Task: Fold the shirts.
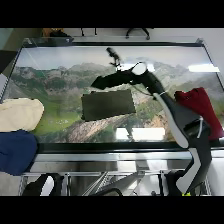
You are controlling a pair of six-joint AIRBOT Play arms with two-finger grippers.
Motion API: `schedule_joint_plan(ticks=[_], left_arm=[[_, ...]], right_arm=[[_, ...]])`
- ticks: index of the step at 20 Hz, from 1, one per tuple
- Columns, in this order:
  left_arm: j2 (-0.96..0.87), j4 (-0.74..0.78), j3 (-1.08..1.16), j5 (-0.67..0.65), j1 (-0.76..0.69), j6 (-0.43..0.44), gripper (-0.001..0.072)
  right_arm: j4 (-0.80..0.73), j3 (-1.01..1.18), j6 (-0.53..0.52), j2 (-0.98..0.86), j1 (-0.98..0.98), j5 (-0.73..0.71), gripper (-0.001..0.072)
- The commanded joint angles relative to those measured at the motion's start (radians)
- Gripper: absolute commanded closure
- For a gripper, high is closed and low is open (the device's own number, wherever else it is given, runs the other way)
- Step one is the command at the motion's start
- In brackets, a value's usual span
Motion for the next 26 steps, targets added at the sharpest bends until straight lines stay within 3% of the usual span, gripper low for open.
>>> schedule_joint_plan(ticks=[1, 3, 5, 12, 20, 21, 22, 23, 26], left_arm=[[0.031, 0.002, -0.101, 0.0, 0.019, 0.006, 0.0693], [0.031, 0.002, -0.134, -0.001, 0.003, 0.016, 0.0693], [0.031, 0.002, -0.169, -0.003, -0.001, 0.023, 0.0693], [0.029, 0.003, -0.204, -0.024, -0.001, 0.031, 0.0693], [0.029, 0.003, -0.204, -0.023, -0.001, 0.031, 0.0693], [0.029, 0.003, -0.204, -0.024, -0.001, 0.031, 0.0692], [0.029, 0.003, -0.204, -0.024, -0.001, 0.031, 0.0693], [0.029, 0.003, -0.204, -0.025, -0.001, 0.031, 0.0692], [0.028, 0.004, -0.204, -0.024, -0.001, 0.031, 0.0693]], right_arm=[[-0.249, -0.002, 0.14, 0.045, -0.196, 0.161, 0.0179], [-0.349, -0.006, 0.188, 0.011, -0.274, 0.248, 0.0177], [-0.364, -0.021, 0.217, -0.044, -0.322, 0.277, 0.0012], [-0.257, -0.03, 0.177, -0.261, -0.29, 0.287, 0.0013], [-0.098, -0.029, 0.092, -0.286, -0.238, 0.292, 0.0026], [-0.051, -0.028, 0.079, -0.286, -0.239, 0.307, 0.0228], [0.006, -0.026, 0.035, -0.283, -0.24, 0.333, 0.0526], [0.066, -0.026, 0.012, -0.275, -0.24, 0.354, 0.0615], [0.169, -0.024, -0.02, -0.204, -0.253, 0.365, 0.0682]])
